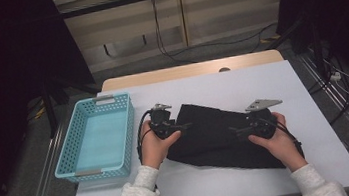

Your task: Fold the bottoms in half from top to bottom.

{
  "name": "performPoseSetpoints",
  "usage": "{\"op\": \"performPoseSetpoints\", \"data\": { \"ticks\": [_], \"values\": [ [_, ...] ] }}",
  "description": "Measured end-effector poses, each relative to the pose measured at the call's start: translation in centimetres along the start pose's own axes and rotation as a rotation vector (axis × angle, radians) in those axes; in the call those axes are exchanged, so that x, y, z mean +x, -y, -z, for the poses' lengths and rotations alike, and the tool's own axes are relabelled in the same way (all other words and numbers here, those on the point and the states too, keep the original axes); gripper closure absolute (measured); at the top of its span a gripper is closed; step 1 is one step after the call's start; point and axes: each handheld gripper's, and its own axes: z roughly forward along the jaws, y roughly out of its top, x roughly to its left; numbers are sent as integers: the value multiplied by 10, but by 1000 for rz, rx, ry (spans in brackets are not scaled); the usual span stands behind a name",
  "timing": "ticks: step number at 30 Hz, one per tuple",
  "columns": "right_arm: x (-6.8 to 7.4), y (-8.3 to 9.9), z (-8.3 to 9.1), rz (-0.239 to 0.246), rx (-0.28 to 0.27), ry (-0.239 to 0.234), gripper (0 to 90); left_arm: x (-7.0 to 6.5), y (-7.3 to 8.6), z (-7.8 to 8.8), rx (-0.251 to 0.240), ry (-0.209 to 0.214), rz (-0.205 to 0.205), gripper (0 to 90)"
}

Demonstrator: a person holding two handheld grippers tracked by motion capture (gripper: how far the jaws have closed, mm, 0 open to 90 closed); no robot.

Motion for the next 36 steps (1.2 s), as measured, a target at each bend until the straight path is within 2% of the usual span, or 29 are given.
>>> {"op": "performPoseSetpoints", "data": {
  "ticks": [6, 9, 13, 15, 18, 20, 21, 24, 26, 28, 32, 34, 36],
  "values": [
    [8, -5, -14, 0, 17, -17, 316, 11, 11, 4, 12, -30, -2, 240],
    [11, -6, -21, -2, 34, -19, 405, 17, 16, 6, 18, -38, -3, 234],
    [12, -6, -28, -27, 37, 3, 515, 23, 21, 7, 10, -65, -16, 234],
    [12, -7, -30, -57, 25, -1, 564, 26, 21, 7, 18, -71, -15, 233],
    [15, -8, -32, -61, 24, 10, 578, 27, 21, 7, 19, -68, -15, 230],
    [16, -7, -35, -56, 43, 7, 579, 26, 22, 6, 16, -78, -24, 228],
    [17, -6, -37, -55, 57, 1, 593, 27, 22, 6, 27, -71, -41, 230],
    [17, -5, -38, -48, 64, -8, 637, 27, 22, 6, 33, -62, -34, 228],
    [20, -5, -39, -33, 76, -26, 692, 26, 22, 7, 14, -68, -24, 226],
    [23, -5, -40, -15, 77, -32, 757, 27, 22, 10, 17, -69, -37, 225],
    [25, -5, -41, -15, 79, -60, 854, 29, 24, 10, 14, -71, -14, 226],
    [25, -6, -41, -11, 82, -69, 880, 30, 25, 10, 22, -61, -12, 226],
    [25, -6, -41, -11, 81, -71, 885, 30, 25, 10, 14, -73, -17, 226]
  ]
}}
